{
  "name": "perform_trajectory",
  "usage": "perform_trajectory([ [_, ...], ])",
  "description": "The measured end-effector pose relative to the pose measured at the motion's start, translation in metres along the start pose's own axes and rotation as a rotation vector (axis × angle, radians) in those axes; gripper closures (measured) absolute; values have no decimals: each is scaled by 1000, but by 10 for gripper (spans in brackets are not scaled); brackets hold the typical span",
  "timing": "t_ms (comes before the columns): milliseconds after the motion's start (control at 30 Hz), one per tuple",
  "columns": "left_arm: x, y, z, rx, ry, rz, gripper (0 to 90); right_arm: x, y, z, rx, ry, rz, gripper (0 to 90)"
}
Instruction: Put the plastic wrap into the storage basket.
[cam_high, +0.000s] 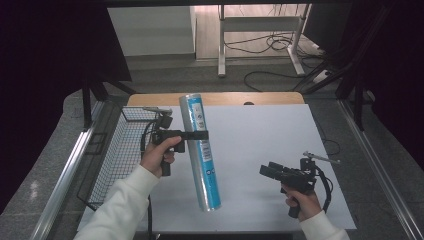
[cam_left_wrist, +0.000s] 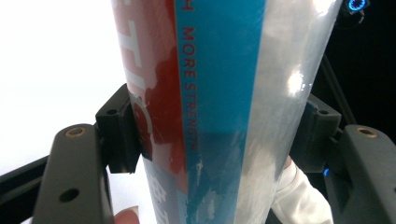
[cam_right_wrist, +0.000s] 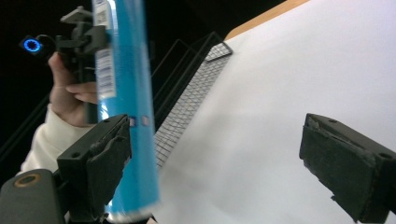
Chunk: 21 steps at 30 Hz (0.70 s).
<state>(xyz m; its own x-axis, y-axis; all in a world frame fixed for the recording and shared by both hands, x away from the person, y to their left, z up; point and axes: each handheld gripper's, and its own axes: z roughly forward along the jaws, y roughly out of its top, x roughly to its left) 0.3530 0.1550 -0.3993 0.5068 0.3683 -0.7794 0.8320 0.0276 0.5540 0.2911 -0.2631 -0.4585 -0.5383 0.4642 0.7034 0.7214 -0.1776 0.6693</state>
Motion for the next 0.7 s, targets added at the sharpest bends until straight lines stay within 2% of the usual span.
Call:
perform_trajectory([
  [300, -9, 6, -47, -37, 47, 21, 319, -16, -1, -18, 28, -67, 0, 97],
  [400, -10, 6, -65, -67, 58, 7, 320, -21, -2, -22, 35, -80, -3, 97],
  [567, -12, 8, -96, -102, 104, 13, 319, -27, -2, -25, 41, -99, -10, 97],
  [700, -15, 11, -118, -112, 141, 22, 319, -28, -2, -26, 45, -104, -11, 100],
])
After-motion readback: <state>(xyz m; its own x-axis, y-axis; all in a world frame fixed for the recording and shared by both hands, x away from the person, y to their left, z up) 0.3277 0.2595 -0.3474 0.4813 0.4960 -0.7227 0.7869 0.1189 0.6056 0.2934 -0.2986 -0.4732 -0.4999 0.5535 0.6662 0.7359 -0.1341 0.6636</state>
